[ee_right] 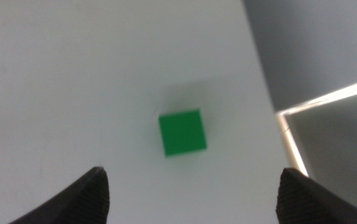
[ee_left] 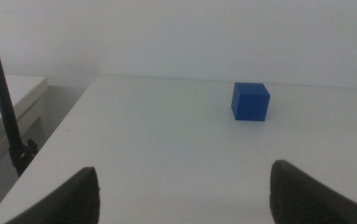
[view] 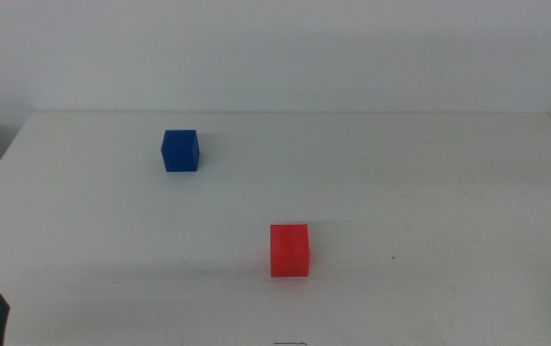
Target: Stack red cubes first, then green, then blue cubes in a specific spot.
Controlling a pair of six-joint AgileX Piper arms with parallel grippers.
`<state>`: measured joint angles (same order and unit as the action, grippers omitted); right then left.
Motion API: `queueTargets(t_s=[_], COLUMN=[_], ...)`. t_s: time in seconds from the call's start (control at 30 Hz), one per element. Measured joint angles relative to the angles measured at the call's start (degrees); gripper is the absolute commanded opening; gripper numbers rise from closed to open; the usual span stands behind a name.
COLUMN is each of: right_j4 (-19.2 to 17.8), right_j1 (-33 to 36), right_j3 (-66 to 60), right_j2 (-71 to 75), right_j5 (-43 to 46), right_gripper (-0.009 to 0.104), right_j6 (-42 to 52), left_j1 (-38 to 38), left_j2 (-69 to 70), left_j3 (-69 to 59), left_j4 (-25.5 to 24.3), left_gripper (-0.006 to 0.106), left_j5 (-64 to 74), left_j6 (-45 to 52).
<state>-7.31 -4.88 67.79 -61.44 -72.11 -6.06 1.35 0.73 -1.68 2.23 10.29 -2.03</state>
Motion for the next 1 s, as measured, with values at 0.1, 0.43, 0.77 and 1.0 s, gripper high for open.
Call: queueTargets(t_s=[0.1, 0.43, 0.77, 1.0], right_j4=[2.41, 3.77, 3.82, 3.39], right_j1=[-0.65, -0.71, -0.71, -0.71], right_j3=[-2.02, -3.66, -3.77, -3.77], right_j2=[0.2, 0.13, -4.45, -13.35], right_j5=[0.1, 0.63, 0.59, 0.84], right_gripper=[0.091, 0.091, 0.091, 0.091], right_j6=[1.6, 2.44, 2.51, 2.84], left_j1=[0.0, 0.0, 0.0, 0.0], left_j2=[0.0, 0.0, 0.0, 0.0], left_j3=[0.0, 0.0, 0.0, 0.0], left_j4=[0.0, 0.0, 0.0, 0.0], left_gripper=[0.094, 0.094, 0.094, 0.094], left_j5=[0.0, 0.0, 0.0, 0.0], left_j6=[0.0, 0.0, 0.0, 0.0])
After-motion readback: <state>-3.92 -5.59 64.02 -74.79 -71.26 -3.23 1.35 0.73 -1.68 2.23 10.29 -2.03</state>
